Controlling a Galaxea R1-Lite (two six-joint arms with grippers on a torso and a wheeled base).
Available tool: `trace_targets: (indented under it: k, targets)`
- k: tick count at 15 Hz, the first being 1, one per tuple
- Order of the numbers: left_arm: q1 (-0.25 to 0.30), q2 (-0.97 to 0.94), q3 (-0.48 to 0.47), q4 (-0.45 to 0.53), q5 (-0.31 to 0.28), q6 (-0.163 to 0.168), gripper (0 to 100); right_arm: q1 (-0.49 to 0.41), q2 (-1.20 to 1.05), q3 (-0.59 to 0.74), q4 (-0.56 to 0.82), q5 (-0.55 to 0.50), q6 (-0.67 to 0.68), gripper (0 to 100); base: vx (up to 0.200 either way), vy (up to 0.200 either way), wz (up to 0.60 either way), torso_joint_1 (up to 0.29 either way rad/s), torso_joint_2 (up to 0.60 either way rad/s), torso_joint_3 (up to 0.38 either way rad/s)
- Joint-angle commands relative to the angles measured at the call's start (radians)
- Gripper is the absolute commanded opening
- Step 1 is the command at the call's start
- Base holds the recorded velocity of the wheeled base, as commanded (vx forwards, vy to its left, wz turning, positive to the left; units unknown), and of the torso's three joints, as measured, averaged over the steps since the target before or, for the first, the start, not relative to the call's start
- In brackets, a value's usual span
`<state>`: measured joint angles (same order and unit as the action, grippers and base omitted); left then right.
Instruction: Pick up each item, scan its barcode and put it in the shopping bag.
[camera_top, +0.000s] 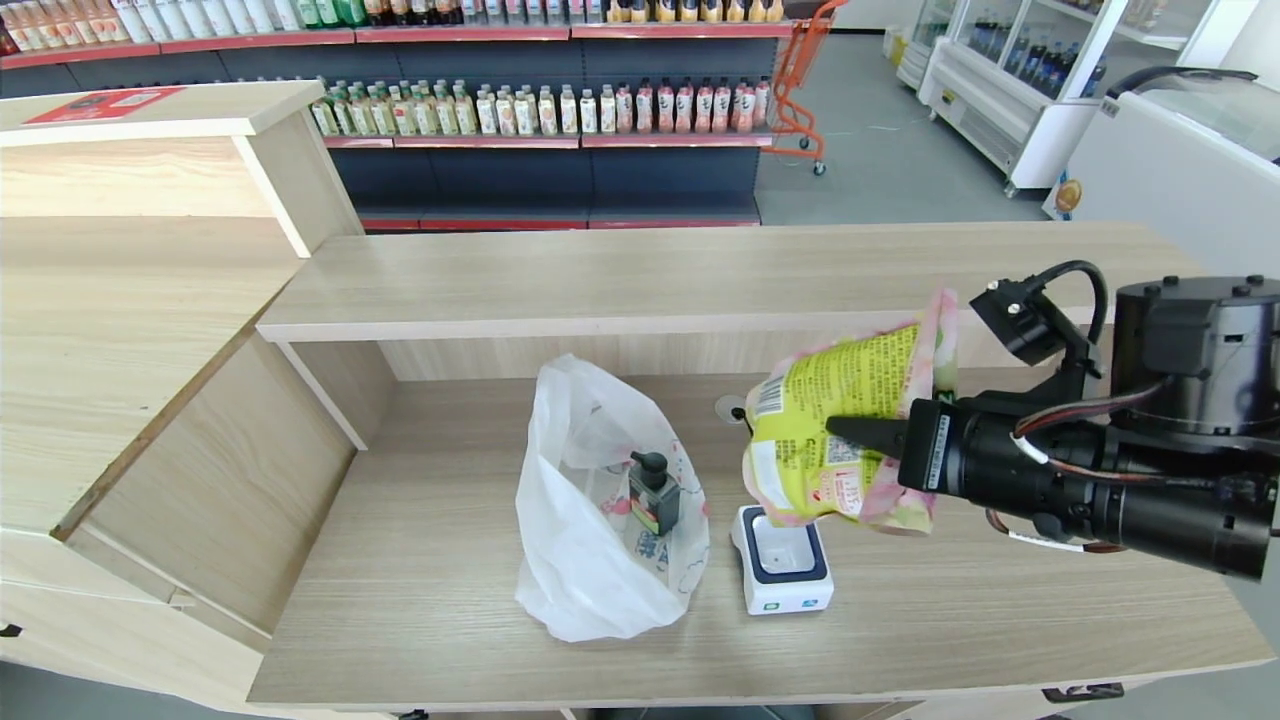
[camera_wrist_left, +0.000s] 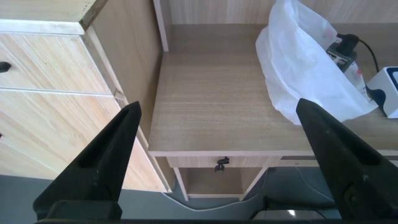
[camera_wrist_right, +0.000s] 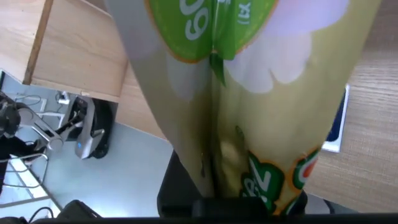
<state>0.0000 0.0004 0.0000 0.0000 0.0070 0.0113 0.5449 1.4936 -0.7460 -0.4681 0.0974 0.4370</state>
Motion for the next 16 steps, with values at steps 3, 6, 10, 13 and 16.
trace_targets:
  k: [3,6,10,13,16]
  targets:
    - [-0.002,0.0,0.0,0.0,0.001,-0.004,100,0.041,0.068,-0.075,0.003,0.001,0.057,0,0.0,0.067,0.0,0.002,0.0,-0.004]
    - [-0.002,0.0,0.0,0.0,0.001,-0.005,100,0.049,0.165,-0.133,0.003,-0.001,0.094,0,0.0,0.0,0.0,0.0,0.0,0.0]
    - [-0.002,0.0,0.0,0.0,0.001,-0.005,100,0.052,0.316,-0.202,0.002,0.001,0.141,0,0.0,0.0,0.0,0.0,0.0,0.0]
    - [-0.002,0.0,0.0,0.0,0.001,-0.005,100,0.049,0.384,-0.243,-0.017,0.082,0.095,0,0.0,0.0,0.0,0.0,0.0,0.0]
    - [-0.002,0.0,0.0,0.0,0.001,-0.005,100,0.012,0.422,-0.309,-0.011,0.099,0.08,0,0.0,0.0,0.0,0.0,0.0,0.0]
